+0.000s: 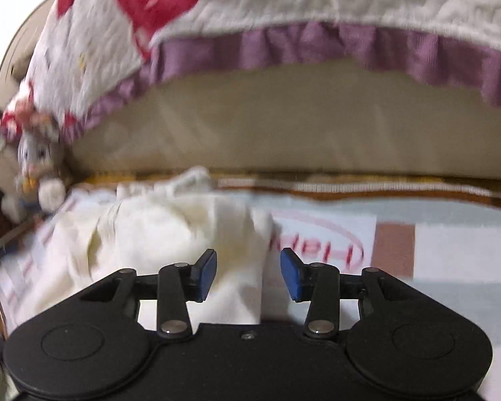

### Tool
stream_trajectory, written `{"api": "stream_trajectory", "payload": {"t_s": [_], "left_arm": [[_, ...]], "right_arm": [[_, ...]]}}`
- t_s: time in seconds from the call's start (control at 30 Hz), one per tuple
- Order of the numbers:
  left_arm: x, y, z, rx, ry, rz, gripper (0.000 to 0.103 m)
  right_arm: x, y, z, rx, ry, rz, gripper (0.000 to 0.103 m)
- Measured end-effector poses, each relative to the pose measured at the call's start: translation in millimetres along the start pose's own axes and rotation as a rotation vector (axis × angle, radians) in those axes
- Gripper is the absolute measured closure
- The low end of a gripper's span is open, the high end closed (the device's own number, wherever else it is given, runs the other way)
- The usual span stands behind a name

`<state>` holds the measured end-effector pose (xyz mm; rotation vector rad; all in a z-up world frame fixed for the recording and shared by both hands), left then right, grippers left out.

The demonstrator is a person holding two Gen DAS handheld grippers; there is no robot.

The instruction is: Fold clothes

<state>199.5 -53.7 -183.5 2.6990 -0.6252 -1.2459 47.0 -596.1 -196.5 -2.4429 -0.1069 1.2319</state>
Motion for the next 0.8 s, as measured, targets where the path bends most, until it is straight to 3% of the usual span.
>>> {"api": "stream_trajectory", "payload": {"t_s": [0.1,0.17,0.27,0.43,0.53,0.6,0.63,0.73,0.8], "left_arm": [[21,22,1,0.046,-0.051,0.040,0.050],[37,42,-4,0.095,-0.084,0.053,0.045],[60,60,-7,0.223,-0.134,0.004,0.040],[104,81,-5,0.432,-0.244,-0.065,0.023],[121,81,-5,0.404,-0.262,-0.066,0.022],[124,84,-5,0.410,-0.283,-0.033,0.057],[123,87,-5,0.437,-0.293,-0.023,0.097],[113,89,-12,0.462,-0.248,-0.037,0.097],[96,84,-23,0.413,-0.177,-0.045,0.097]], "right_arm": [[14,-5,8,-0.037,-0.032,0.016,0.055],[22,-8,14,-0.061,-0.054,0.027,0.055],[35,-11,13,-0.076,-0.068,0.034,0.055],[47,-11,-15,-0.072,-0.023,0.030,0.048],[60,-12,-25,-0.094,-0.025,0.062,0.040],[72,-10,-28,-0.082,-0.045,0.056,0.035],[79,-8,-28,-0.058,-0.073,0.032,0.031],[98,-2,-27,0.011,-0.139,-0.028,0.031],[96,-3,-31,0.022,-0.090,-0.048,0.031]]}}
Point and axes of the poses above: each gripper's, at about its wrist camera, not at the fingertips, and x roughly the way its jaws point, y to its right, z to its underside, the point moved 10 cm from there along x, roughly the way its jaws point, and after that the axes turned 11 degrees about -y, right-handed, at the moved point
